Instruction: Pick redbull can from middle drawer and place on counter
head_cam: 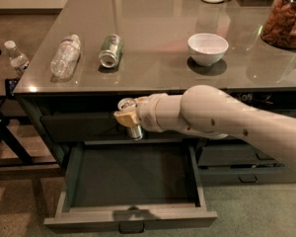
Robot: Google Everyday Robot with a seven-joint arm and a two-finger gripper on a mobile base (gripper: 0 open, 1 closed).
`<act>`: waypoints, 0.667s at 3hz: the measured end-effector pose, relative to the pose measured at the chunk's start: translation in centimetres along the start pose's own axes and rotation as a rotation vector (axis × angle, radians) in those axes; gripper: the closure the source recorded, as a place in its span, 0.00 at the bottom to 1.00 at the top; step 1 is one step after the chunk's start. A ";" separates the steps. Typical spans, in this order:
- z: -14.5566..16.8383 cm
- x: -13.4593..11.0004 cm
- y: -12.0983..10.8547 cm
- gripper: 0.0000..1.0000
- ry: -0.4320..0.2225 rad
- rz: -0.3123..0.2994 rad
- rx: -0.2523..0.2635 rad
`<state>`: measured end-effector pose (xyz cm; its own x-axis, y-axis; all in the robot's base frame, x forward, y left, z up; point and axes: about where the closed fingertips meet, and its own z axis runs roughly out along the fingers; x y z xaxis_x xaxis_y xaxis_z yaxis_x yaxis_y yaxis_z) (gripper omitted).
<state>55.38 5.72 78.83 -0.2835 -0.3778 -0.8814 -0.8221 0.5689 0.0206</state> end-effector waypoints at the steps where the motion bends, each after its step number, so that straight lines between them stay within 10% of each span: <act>1: -2.7 -2.9 -0.5 1.00 0.001 -0.008 0.023; 2: -2.6 -3.6 -0.6 1.00 0.005 -0.009 0.024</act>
Offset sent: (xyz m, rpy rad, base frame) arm -0.0003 -0.0094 0.0323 -0.0090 -0.0122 -0.0142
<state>55.59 4.84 83.18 -0.2785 -0.3864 -0.8793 -0.8124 0.5831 0.0011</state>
